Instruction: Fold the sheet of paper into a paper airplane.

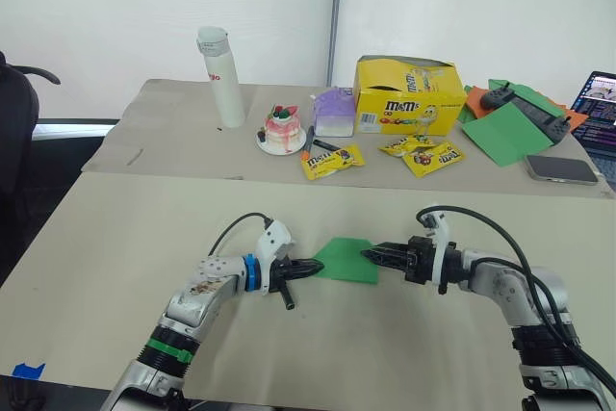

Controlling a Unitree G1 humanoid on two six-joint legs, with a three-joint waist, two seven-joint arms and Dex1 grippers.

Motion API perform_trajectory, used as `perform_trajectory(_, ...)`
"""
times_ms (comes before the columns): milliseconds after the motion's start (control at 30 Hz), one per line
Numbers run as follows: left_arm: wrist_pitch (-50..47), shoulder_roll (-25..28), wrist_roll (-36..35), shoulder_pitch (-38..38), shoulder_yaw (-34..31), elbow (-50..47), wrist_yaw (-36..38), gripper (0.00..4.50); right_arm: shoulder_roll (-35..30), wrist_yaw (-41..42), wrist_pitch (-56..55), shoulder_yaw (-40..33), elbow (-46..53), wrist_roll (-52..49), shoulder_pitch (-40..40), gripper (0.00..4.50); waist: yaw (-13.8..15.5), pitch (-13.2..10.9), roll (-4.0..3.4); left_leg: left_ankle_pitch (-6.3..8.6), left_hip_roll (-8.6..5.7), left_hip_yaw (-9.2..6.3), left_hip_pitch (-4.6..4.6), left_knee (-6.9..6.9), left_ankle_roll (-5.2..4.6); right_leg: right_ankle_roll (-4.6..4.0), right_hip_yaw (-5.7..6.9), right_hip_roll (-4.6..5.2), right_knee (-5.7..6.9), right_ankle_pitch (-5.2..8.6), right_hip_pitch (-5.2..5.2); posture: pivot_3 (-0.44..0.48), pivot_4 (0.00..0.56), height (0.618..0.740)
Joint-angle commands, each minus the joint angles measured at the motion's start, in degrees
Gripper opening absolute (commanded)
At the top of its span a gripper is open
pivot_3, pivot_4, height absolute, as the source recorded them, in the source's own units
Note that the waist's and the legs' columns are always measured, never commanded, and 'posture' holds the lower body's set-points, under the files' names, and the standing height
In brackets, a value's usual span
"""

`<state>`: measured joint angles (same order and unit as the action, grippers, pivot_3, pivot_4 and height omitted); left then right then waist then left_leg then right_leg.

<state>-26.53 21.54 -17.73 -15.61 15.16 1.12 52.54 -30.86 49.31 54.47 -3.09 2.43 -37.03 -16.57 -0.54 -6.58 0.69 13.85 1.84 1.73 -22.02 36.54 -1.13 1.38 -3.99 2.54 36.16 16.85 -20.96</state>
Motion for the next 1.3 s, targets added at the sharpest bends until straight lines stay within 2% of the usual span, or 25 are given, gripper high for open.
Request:
perform_trajectory(33, -0.66, -0.15, 1.3, 0.68, 1.07, 1.61, -0.46, 0.0, 0.36, -0.06, -0.06, -2.09, 0.31, -1.81, -1.28, 2.29, 0.01, 0.0, 0.0, 0.0, 0.0, 0.0, 0.0, 0.0, 0.0, 0.0, 0.0, 0.0, 0.0, 0.0, 0.0, 0.0, 0.15, 0.74)
perform_trajectory(367, -0.49, 0.0, 1.55, 1.23, 1.17, 1.42, -0.63, 0.0, 0.92, 0.14, 0.38, -2.47, -0.16, -2.52, -1.87, 2.29, 0.0, 0.0, 0.0, 0.0, 0.0, 0.0, -0.01, 0.0, 0.0, 0.0, 0.0, 0.0, -0.01, 0.0, 0.0, 0.0, 0.15, 0.74)
perform_trajectory(467, -0.43, 0.01, 1.6, 1.33, 1.23, 1.46, -0.57, 0.0, 1.18, -0.13, 0.45, -2.7, -0.02, -2.6, -1.73, 1.46, -0.02, 0.0, -0.01, 0.0, 0.0, 0.0, 0.0, 0.0, 0.0, 0.0, 0.0, 0.0, -0.01, 0.0, 0.0, 0.0, 0.15, 0.74)
perform_trajectory(600, -0.27, -0.02, 1.72, 1.24, 1.35, 1.76, -0.41, 0.0, 1.24, -0.26, 0.43, -2.99, -0.08, -2.75, -1.7, 0.06, -0.02, 0.0, 0.0, 0.0, 0.0, 0.0, 0.0, 0.0, 0.0, 0.0, 0.0, 0.0, -0.01, 0.0, 0.0, 0.0, 0.15, 0.74)
perform_trajectory(833, -0.44, 0.18, 1.72, 1.31, 1.54, 1.74, -0.09, 0.0, 0.5, 0.64, -0.73, -2.58, 0.99, -3.09, -1.07, 0.02, -0.01, 0.0, 0.0, 0.0, 0.01, 0.0, -0.01, 0.0, 0.0, 0.0, 0.0, 0.01, -0.01, 0.0, 0.0, 0.0, 0.15, 0.74)
perform_trajectory(1000, -0.82, 0.34, 1.61, 1.65, 1.62, 1.19, -0.01, 0.0, -0.18, 4.64, -8.93, -0.13, 5.75, -0.57, 1.34, 0.02, -0.05, 0.0, -0.01, 0.0, 0.01, 0.0, -0.01, 0.0, 0.0, 0.01, 0.0, 0.0, -0.03, 0.0, 0.0, 0.0, 0.15, 0.74)
perform_trajectory(1300, -0.87, 1.16, 1.73, 1.65, 1.96, 1.27, 0.9, 0.0, -3.22, 11.33, -45.92, 8.52, 4.69, 20.0, 4.81, 0.02, -0.23, 0.0, 0.0, 0.0, -0.01, 0.01, 0.02, 0.0, 0.0, 0.05, 0.01, -0.04, -0.04, 0.02, -0.01, 0.0, 0.15, 0.74)
